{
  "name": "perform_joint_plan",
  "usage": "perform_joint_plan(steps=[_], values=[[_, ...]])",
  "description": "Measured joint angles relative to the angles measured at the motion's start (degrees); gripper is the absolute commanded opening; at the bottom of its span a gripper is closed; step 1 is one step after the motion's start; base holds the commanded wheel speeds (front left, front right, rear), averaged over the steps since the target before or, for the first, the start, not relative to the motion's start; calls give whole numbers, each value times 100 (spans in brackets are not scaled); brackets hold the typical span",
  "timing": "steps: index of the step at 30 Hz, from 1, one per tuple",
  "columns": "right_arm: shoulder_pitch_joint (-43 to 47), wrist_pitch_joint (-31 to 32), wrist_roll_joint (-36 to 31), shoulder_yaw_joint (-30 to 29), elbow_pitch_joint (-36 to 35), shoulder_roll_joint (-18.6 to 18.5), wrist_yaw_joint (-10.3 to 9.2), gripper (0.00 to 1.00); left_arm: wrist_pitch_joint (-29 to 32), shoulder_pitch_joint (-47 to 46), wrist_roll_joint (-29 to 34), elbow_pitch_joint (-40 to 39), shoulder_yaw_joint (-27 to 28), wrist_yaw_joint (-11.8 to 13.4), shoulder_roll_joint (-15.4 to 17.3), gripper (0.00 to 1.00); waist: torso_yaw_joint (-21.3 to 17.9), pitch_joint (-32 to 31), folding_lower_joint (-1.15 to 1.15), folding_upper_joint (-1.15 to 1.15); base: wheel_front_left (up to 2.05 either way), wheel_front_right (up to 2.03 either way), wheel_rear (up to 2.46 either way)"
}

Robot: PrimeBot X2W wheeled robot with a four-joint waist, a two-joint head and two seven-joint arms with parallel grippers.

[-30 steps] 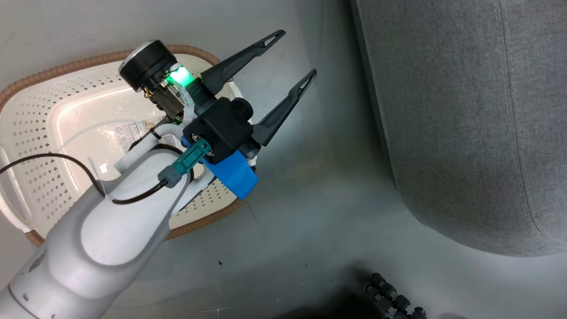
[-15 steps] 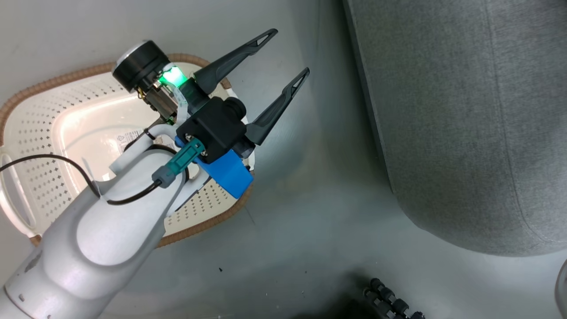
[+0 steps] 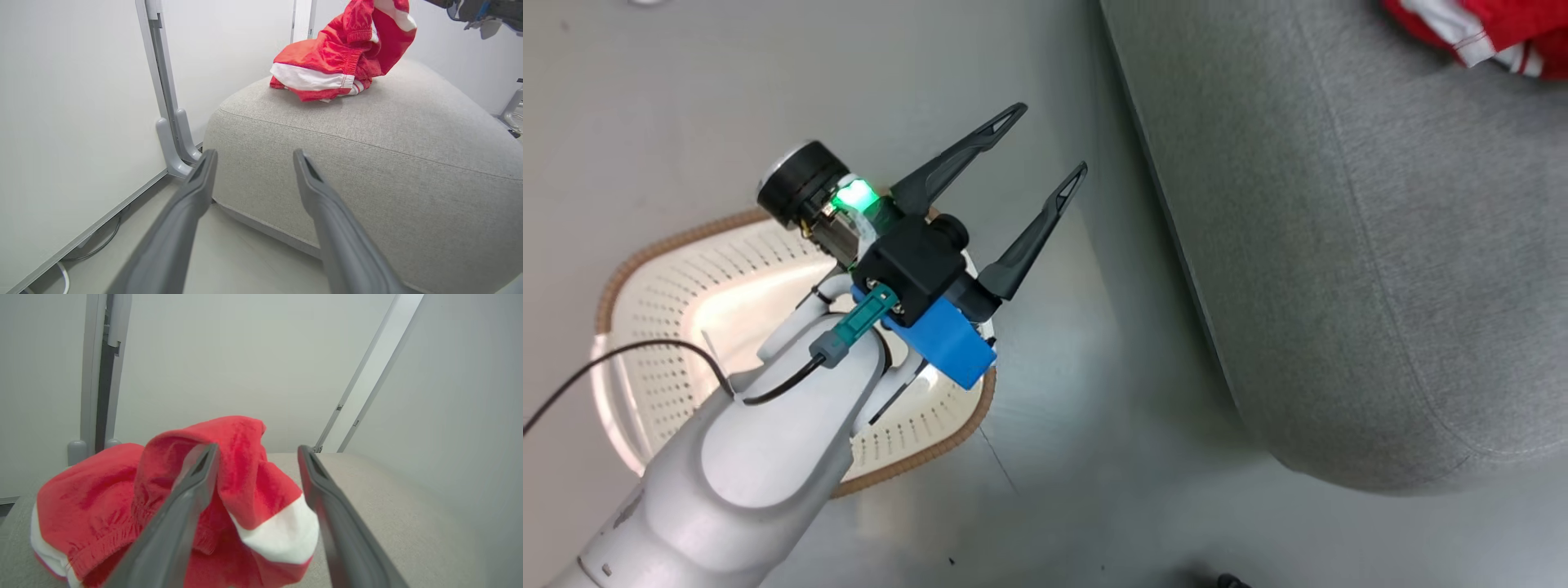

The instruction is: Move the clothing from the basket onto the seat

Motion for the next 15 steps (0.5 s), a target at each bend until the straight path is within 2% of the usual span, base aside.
perform_joint_plan(steps=[6, 15], values=[[496, 0, 308, 543, -328, -282, 0, 100, -83, 353, -178, 170, 123, 109, -145, 100, 115, -604, -1, 0, 0, 0, 0], [981, 0, 327, 1322, -737, -188, 0, 100, -102, 971, -265, 16, 694, 302, -313, 100, 504, -1414, -1, 0, 0, 0, 0]])
